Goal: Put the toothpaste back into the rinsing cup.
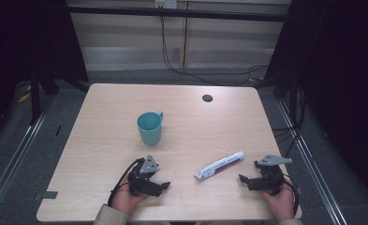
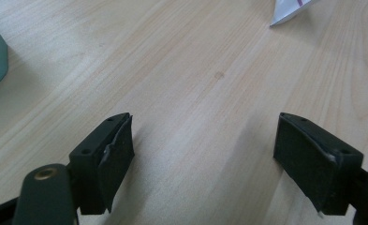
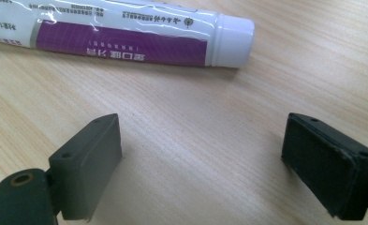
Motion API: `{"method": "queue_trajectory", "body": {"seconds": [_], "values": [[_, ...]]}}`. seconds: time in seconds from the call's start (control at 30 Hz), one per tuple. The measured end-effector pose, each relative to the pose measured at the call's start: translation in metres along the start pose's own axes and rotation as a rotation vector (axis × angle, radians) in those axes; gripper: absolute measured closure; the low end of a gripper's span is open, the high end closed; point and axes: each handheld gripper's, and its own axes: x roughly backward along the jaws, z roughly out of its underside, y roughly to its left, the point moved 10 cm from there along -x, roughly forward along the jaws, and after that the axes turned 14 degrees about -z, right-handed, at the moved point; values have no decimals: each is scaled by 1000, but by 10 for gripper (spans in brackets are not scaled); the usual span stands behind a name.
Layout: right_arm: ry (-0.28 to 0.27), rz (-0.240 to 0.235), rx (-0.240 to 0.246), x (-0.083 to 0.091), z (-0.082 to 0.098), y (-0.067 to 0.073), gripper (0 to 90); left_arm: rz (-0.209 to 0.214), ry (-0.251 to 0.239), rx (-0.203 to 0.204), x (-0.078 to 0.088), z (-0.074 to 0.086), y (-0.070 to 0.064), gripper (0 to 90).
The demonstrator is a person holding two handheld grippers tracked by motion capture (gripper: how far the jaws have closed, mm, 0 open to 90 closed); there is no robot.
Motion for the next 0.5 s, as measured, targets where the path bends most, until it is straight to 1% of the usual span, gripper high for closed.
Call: {"method": "queue_trajectory", "body": {"seconds": [0.1,0.2,0.23,0.27,0.33,0.37,0.4,0.43,0.47,0.5], "values": [[5,0,-4,0,0,0,113,-1,3,-1,0,0,0,197],[49,-6,-12,0,-1,1,133,-1,2,-1,0,0,0,197],[77,-20,2,-1,-3,2,151,0,0,0,0,0,0,197],[96,-33,6,-1,-3,3,151,0,3,-1,0,0,0,197],[148,-35,36,0,-5,4,150,2,0,0,0,0,0,197],[148,-35,36,0,-5,4,150,2,0,0,0,0,0,197],[190,-40,93,1,-9,7,150,5,1,1,0,0,0,197],[208,-51,113,2,-11,10,151,5,1,0,0,0,0,197],[208,-51,113,2,-11,10,151,5,1,0,0,0,0,197],[227,-55,133,2,-13,11,150,7,1,0,0,0,0,197]]}}
